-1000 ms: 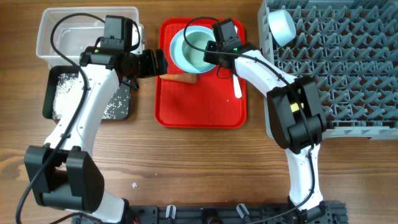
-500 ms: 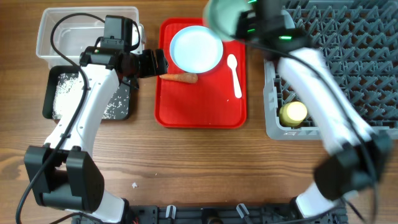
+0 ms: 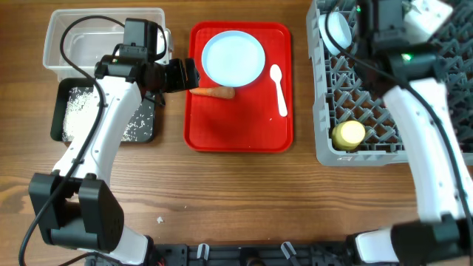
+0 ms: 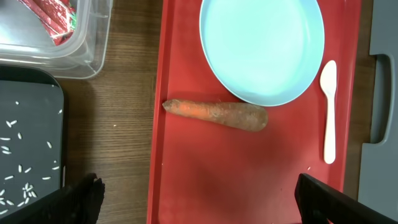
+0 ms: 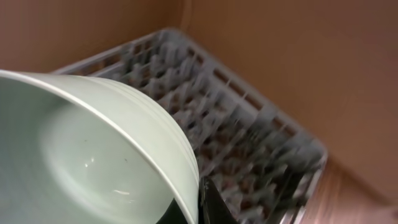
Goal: Sort waste into correct bins and load items into the dishwasher rack
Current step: 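Lift the mint bowl and carry it right into the rack, then lower the mint bowl into the rack, open and withdraw the right gripper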
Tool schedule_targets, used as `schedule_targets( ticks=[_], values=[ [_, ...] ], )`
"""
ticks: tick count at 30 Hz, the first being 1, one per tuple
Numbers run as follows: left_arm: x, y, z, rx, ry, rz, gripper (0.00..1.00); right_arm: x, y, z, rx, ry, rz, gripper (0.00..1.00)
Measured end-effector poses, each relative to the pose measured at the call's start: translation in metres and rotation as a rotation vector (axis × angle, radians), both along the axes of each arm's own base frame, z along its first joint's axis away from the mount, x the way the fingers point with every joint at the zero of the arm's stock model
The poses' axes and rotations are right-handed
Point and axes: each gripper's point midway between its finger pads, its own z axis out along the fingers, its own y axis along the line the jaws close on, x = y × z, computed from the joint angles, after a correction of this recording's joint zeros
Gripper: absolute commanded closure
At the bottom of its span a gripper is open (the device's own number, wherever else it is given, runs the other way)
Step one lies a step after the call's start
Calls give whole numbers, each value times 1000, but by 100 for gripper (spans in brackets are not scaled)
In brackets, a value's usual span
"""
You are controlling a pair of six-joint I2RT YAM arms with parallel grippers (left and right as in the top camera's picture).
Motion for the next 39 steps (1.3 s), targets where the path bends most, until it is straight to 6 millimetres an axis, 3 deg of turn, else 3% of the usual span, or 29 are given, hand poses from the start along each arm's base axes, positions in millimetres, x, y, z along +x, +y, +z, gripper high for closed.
schedule_targets(
  ticks=[3, 8, 14, 22, 39],
  values=[
    [0, 0, 0, 0, 0, 0, 0, 19, -5, -17, -144, 126, 1, 96],
    [0, 0, 0, 0, 0, 0, 0, 45, -10, -58, -404, 488, 60, 96],
    [0, 0, 0, 0, 0, 0, 0, 62, -4, -86, -537, 730, 143, 96],
    [0, 0, 0, 0, 0, 0, 0, 71, 16, -105, -506, 791, 290, 96],
    [0, 0, 0, 0, 0, 0, 0, 73, 18, -110, -500, 816, 325, 96]
  ],
)
